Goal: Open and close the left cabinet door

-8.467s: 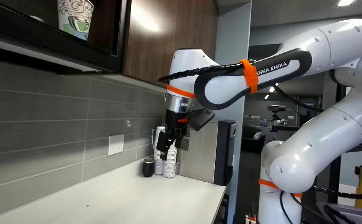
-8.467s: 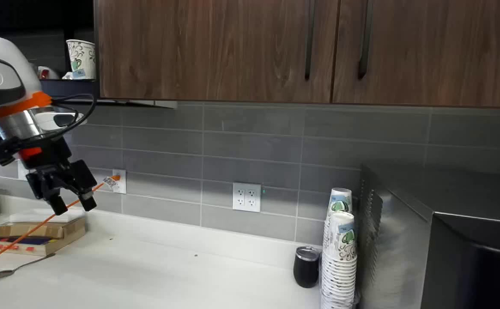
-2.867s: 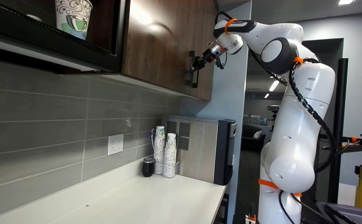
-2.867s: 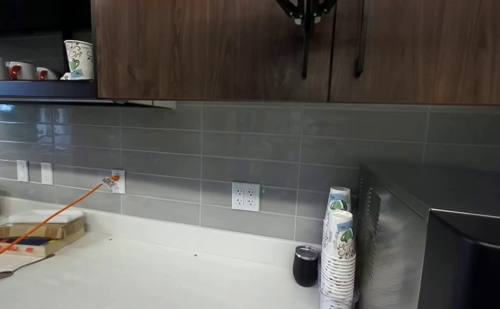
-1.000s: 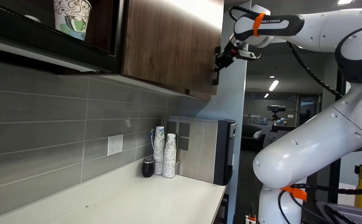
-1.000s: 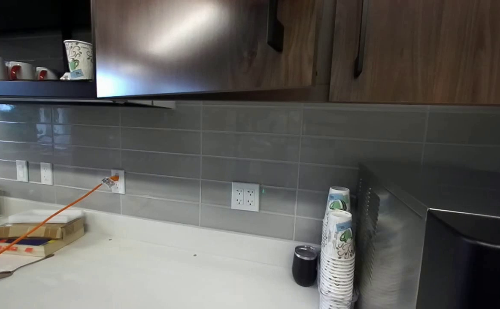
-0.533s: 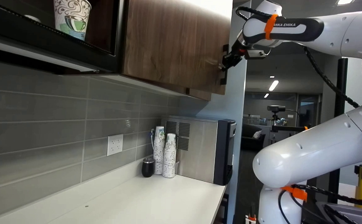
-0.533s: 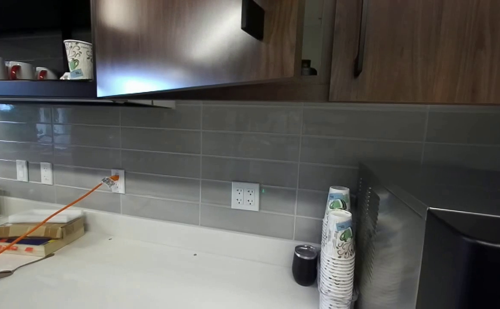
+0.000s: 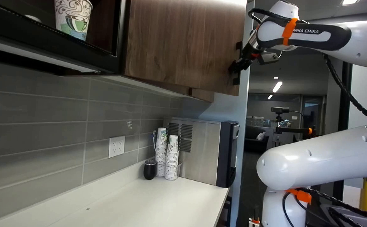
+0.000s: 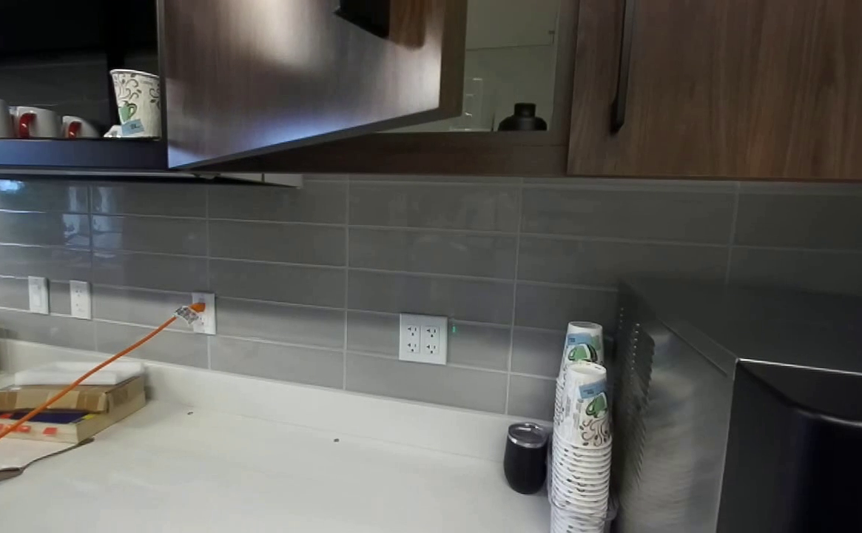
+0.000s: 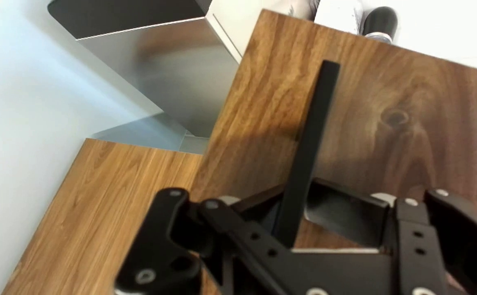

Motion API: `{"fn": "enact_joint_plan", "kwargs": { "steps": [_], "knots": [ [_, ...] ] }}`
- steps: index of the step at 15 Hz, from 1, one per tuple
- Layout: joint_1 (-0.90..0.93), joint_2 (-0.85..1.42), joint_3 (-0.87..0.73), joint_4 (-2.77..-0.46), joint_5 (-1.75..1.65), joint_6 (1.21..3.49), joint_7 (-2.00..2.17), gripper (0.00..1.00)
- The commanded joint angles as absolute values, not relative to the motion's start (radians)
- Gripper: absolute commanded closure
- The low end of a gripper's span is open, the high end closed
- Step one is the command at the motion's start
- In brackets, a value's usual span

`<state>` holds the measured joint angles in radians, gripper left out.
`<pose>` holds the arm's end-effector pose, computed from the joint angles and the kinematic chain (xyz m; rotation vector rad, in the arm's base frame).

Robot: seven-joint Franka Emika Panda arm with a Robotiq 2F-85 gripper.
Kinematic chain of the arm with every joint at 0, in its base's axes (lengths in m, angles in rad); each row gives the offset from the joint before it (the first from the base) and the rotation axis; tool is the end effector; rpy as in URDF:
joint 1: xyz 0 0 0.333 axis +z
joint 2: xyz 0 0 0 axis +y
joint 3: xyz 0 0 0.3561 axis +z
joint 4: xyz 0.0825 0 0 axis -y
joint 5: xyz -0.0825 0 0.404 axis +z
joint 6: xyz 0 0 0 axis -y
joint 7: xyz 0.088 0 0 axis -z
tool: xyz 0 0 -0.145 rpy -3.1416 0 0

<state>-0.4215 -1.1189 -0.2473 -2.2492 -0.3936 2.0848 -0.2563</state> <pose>0.1202 -0.2261 0.7822 2.3731 -0.4405 1.0077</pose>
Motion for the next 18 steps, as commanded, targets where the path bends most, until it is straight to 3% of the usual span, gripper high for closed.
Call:
{"fn": "enact_joint_plan", "kwargs": {
  "steps": [1, 18],
  "knots": [
    [-0.333, -1.247, -0.207, -2.392, -0.367, 2.019, -0.238, 0.97],
    [-0.28, -1.52, -0.18, -2.547, -0.369, 1.98, -0.238, 0.97]
  ]
}}
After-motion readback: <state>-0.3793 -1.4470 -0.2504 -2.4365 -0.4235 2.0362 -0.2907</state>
